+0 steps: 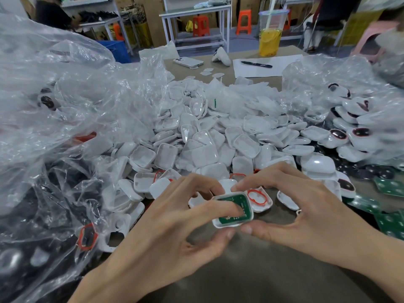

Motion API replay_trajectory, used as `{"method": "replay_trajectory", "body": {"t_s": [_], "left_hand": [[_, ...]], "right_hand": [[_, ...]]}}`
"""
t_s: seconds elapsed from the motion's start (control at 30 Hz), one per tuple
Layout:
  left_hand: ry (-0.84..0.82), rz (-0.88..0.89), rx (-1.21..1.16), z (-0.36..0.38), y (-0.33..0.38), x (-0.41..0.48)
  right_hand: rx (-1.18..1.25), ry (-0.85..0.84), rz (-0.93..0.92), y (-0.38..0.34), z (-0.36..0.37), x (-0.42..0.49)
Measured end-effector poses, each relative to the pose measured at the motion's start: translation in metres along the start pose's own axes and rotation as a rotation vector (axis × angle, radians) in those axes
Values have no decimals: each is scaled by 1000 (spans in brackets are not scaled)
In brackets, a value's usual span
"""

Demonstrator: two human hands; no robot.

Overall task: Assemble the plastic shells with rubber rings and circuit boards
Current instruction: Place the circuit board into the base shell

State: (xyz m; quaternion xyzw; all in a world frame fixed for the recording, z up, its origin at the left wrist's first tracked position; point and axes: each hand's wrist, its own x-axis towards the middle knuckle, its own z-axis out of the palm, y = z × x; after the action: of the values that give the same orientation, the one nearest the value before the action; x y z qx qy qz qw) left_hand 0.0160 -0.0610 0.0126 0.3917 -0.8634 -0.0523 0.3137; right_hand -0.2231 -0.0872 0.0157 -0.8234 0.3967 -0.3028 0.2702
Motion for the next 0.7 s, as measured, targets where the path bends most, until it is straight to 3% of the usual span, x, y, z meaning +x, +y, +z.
{"method": "replay_trajectory", "body": {"t_s": [0.7], "left_hand": [[89,-56,-122,2,4,2]], "right_hand": [[-3,19,-64,4,0,2]]}}
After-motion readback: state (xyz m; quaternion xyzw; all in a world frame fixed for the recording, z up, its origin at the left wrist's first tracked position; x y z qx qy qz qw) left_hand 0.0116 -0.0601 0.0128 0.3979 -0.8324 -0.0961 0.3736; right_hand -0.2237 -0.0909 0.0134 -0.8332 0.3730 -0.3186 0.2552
